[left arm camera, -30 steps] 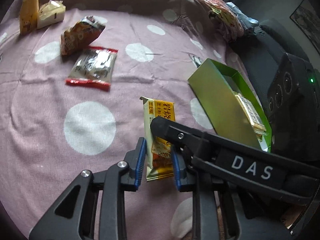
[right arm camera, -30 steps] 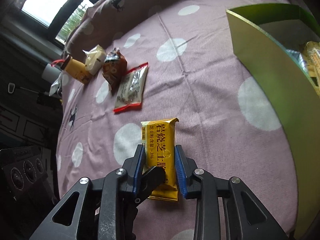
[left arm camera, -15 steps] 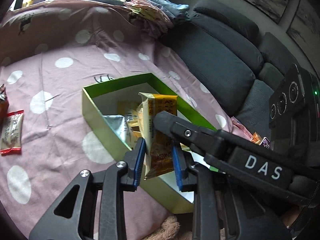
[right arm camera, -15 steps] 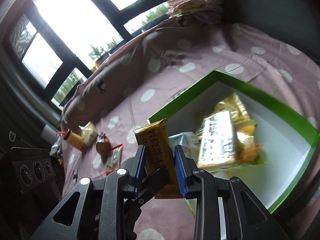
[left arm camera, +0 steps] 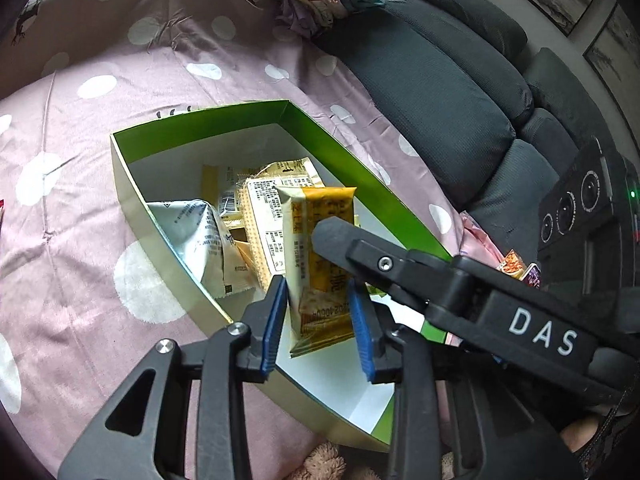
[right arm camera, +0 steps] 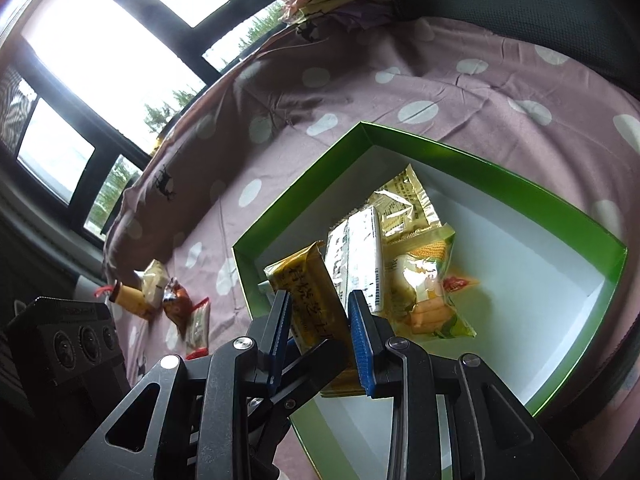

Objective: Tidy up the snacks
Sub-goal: 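Lower the wafer bar into the box and open the right gripper, then move the right gripper to the orange panda-print bag and grasp it, then lift the panda bag with the right gripper and carry it over the box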

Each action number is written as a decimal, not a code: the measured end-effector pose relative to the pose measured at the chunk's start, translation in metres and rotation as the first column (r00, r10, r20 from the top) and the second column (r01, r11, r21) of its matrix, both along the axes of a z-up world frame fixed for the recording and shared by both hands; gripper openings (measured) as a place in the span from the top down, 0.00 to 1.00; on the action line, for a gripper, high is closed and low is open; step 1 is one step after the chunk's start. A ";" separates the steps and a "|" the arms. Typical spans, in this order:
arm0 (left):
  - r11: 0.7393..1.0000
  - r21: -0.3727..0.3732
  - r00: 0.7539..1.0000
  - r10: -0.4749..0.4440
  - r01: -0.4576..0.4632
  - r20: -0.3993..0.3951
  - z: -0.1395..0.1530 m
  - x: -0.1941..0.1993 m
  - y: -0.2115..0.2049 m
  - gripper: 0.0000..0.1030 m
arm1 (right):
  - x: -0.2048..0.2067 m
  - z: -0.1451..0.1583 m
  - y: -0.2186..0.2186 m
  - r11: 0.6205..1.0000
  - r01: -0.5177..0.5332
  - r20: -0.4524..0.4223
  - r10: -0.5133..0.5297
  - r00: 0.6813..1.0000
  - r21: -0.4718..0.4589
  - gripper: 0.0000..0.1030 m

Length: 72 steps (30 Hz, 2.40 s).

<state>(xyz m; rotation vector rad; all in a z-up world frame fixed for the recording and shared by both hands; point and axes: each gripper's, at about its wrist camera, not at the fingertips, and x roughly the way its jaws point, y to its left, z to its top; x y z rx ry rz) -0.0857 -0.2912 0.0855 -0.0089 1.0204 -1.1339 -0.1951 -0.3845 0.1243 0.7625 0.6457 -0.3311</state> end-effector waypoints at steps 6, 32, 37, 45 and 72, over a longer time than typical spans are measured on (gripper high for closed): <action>0.998 -0.039 0.998 0.055 -0.054 0.008 0.010 0.012 0.028 0.46 | 0.002 0.012 0.008 0.998 0.025 -0.001 -0.025 1.000 -0.066 0.52; 0.742 0.031 0.720 0.659 -0.670 -0.219 -0.061 0.237 0.286 0.21 | 0.340 -0.040 0.203 0.841 -0.534 -0.212 0.507 0.836 -0.093 0.20; 0.767 0.020 0.760 0.639 -0.642 -0.113 -0.061 0.243 0.267 0.23 | 0.353 -0.073 0.195 0.843 -0.536 -0.240 0.528 0.814 0.036 0.32; 0.787 -0.008 0.783 0.613 -0.617 -0.101 -0.061 0.241 0.260 0.52 | 0.351 -0.074 0.198 0.827 -0.556 -0.182 0.561 0.808 0.085 0.58; 0.955 -0.101 0.943 0.292 -0.279 0.160 0.038 0.041 0.122 0.54 | 0.095 0.023 0.087 0.955 -0.286 0.136 0.273 0.952 0.082 0.59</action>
